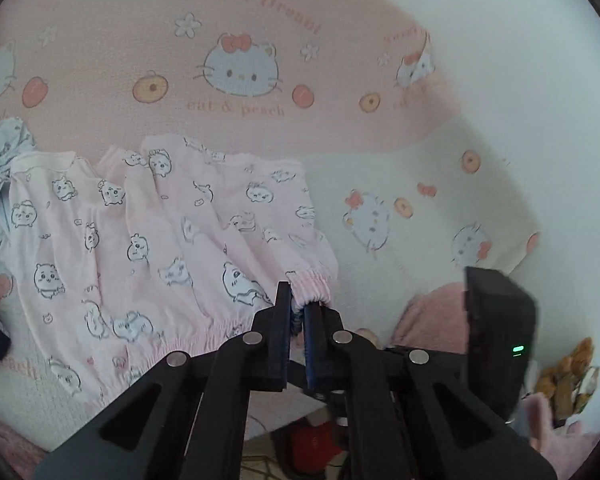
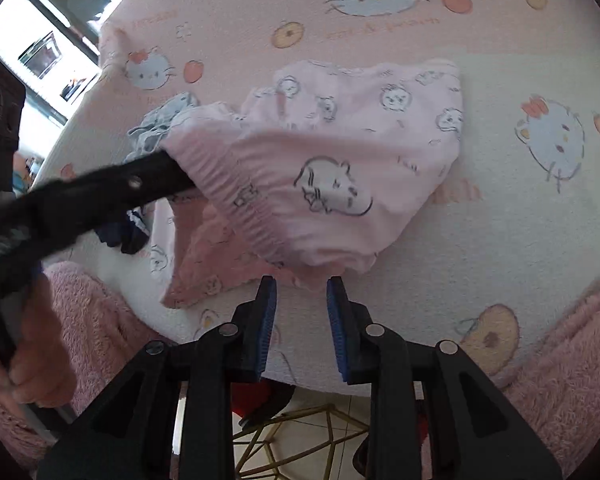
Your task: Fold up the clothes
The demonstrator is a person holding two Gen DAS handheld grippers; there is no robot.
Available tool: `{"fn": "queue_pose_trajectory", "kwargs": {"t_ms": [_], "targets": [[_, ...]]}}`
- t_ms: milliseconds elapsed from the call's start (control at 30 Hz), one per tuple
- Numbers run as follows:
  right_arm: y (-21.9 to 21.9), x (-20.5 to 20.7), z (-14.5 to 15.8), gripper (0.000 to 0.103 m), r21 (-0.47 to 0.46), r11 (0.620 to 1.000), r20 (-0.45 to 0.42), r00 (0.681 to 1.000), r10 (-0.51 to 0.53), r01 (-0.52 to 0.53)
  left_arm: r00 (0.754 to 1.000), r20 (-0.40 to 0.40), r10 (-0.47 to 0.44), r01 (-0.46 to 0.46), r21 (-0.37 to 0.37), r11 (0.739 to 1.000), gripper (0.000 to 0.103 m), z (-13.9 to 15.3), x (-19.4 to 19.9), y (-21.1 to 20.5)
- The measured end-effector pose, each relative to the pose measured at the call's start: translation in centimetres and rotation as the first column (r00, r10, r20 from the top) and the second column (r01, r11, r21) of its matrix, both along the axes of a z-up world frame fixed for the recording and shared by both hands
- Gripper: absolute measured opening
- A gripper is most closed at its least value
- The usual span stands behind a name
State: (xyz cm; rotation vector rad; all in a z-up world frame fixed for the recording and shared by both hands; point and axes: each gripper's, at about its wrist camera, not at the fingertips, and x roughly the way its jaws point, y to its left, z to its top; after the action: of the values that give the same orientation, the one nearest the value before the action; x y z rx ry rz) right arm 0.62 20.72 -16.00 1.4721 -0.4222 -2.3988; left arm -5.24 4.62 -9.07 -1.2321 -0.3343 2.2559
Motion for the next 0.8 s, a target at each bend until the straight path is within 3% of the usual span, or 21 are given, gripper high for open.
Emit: {"fn": "queue_pose_trajectory", "kwargs": {"t_ms": [67,133,200,267,367,467,600,633,733,800], "targets": [[-1.5,0.0,1.0,0.039,0.010,1.000,-0.040,0.999,0.008,-0.008,0.999,-0.030,0.010,-0.009,0.033,0.999,0.006,1.8,1.3,-1.0],[-2.6,-0.2,1.7,0.040,0.034,0.999,-0.078,0.997,-0.012,0.015,0.998,-0.061,0.022,-0.018,0.069,0.997,0.006,3.5,2.3,-2.0],[-3.3,-0.4,1.7,0.041,0.116,0.992,-0.098,0.994,-0.038,0.049,0.995,-0.094,0.037,-0.027,0.112,0.993,0.006,5.3,3.1,-3.1],[-3.8,-0.6,0.6,0.041,0.149,0.988,-0.071,0.997,-0.031,0.041,0.992,-0.116,0.046,-0.027,0.154,0.988,0.006,6.5,3.5,-4.0],[-4.4,-0.8,-1.5,0.041,0.114,0.993,0.008,1.000,0.012,-0.013,0.990,-0.130,0.056,-0.028,0.206,0.978,0.006,7.6,3.9,-5.3],[-4.8,-0.6,-1.9,0.041,0.015,0.999,0.038,0.999,0.039,-0.040,0.990,-0.121,0.071,-0.042,0.233,0.971,0.006,7.4,3.9,-5.9],[-4.6,-0.2,1.4,0.046,-0.196,0.980,-0.071,0.997,0.030,-0.044,0.991,-0.112,0.069,-0.043,0.221,0.974,0.006,6.9,4.1,-5.6],[-4.8,-0.3,1.8,0.057,-0.218,0.975,-0.084,0.996,0.024,-0.042,0.992,-0.111,0.067,-0.042,0.221,0.974,0.006,6.9,4.2,-5.5],[-6.2,-1.4,0.7,0.061,-0.121,0.992,-0.064,0.998,0.020,-0.027,0.991,-0.113,0.072,-0.047,0.214,0.976,0.006,7.1,4.3,-5.1],[-7.4,-2.1,-1.9,0.054,-0.026,0.999,-0.003,1.000,0.030,-0.030,0.990,-0.119,0.078,-0.049,0.224,0.973,0.006,7.3,4.8,-5.5]]}}
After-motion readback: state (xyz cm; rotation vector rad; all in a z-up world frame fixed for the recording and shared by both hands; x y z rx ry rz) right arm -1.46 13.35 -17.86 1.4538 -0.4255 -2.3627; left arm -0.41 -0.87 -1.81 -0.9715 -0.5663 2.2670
